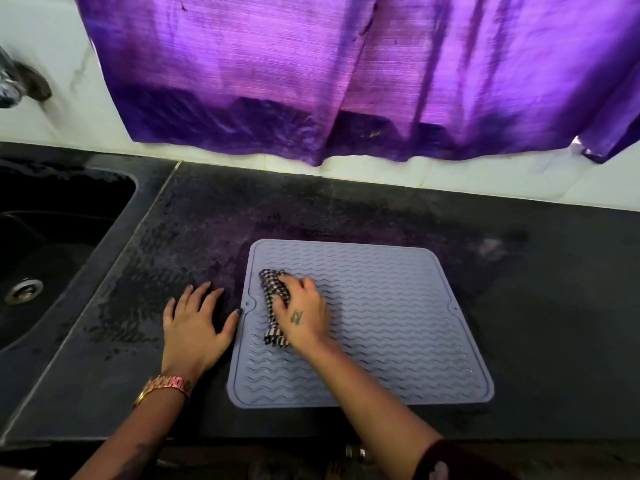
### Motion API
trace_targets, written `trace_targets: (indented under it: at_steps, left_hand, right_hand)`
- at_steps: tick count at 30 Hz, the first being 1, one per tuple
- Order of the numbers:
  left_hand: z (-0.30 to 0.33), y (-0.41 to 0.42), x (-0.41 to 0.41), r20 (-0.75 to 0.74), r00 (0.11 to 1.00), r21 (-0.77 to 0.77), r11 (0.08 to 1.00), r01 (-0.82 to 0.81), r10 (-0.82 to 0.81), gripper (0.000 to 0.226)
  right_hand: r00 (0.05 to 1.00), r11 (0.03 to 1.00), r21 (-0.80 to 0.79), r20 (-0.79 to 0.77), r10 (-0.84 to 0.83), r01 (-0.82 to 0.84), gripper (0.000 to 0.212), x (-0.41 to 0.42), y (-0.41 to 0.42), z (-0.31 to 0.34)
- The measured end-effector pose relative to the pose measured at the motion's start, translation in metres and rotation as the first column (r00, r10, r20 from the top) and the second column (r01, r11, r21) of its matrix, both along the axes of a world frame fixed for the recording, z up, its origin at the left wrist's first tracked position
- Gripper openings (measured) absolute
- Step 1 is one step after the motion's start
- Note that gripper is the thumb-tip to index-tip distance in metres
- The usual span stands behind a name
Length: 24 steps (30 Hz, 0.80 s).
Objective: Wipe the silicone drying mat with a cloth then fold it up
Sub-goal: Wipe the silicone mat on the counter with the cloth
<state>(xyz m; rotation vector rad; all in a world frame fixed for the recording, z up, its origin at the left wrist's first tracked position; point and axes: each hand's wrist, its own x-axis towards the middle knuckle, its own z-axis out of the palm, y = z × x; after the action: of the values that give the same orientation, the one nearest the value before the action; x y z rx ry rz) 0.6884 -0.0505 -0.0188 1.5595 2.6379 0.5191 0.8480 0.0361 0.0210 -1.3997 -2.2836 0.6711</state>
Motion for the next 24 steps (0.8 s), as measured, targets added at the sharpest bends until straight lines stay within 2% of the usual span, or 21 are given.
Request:
trace_targets:
  at_steps: [5,9,13,17,24]
  left_hand:
    - [0.0,0.0,0.001,-0.002,1.0,0.003,1.0,0.003,-0.003,0.085]
    - [0.0,0.0,0.001,-0.006,1.0,0.0,1.0,0.005,-0.005,0.086]
    - [0.0,-0.001,0.001,-0.001,1.0,-0.001,1.0,0.002,-0.002,0.087]
    - [0.0,-0.002,0.001,-0.001,1.0,-0.001,1.0,0.01,-0.01,0.087]
    - [-0.001,-0.003,0.0,0.003,1.0,0.009,1.0,0.008,-0.008,0.086]
  right_hand:
    - [0.994,0.994,0.015,0.02,-0.11,0.11,0.045,0.072,0.033,0.001]
    - [0.958,0.96,0.059,0.076,-0.278,0.274,0.046,0.134,0.056,0.005]
    - [0.925,0.926,0.076,0.072,-0.374,0.369,0.043,0.188,0.073,0.007]
    - [0.86,0.872,0.097,0.145,-0.489,0.48,0.043,0.225,0.084,0.006]
    - [0.754,0.776,0.126,0.182,-0.631,0.619,0.041,0.257,0.083,0.012]
